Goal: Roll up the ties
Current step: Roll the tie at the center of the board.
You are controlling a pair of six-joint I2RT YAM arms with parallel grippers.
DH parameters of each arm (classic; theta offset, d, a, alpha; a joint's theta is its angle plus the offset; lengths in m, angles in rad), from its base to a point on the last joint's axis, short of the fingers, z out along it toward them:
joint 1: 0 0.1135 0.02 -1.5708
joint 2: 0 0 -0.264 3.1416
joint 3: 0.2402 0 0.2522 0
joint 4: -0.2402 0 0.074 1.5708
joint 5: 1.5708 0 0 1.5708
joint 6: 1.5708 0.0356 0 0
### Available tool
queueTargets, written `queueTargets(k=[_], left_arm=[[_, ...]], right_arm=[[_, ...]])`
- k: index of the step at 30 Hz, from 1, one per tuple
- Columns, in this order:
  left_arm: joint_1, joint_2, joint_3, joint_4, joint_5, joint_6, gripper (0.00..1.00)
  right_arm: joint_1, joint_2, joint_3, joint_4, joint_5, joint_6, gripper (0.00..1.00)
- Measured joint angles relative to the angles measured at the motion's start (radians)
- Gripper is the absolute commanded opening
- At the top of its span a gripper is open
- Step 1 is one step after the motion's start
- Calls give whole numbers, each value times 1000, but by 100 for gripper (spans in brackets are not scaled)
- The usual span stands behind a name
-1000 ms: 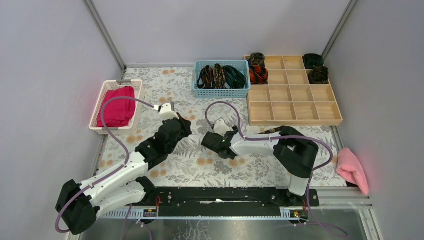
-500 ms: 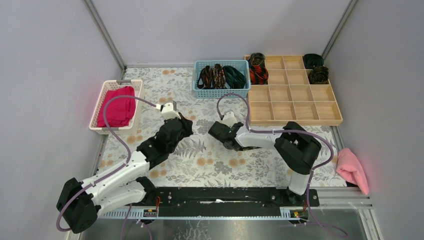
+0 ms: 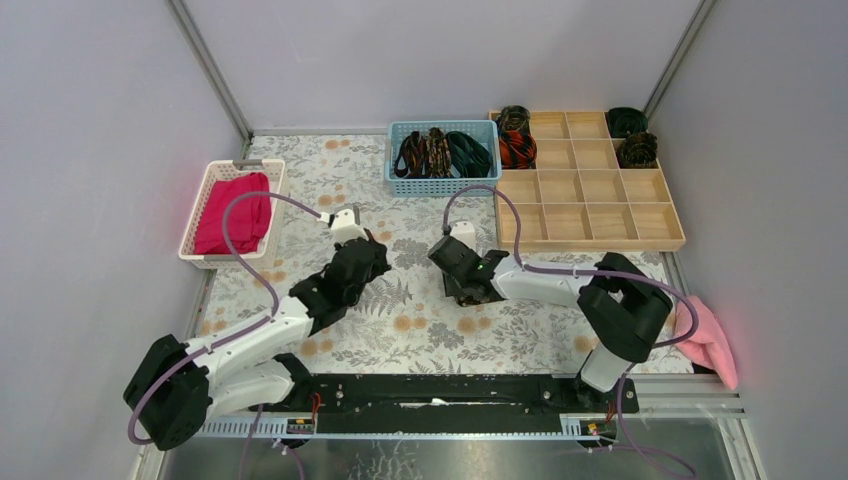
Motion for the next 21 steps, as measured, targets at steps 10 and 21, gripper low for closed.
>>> queueTargets(k=[10,21], left_arm=[[0,53,-8,31,-56,-15,0],[0,195,15,74,-5,-3,0]], right_arm=[[1,-90,-155,307,-248,101,41],[-34,-109,-319,647,-514,284,40]])
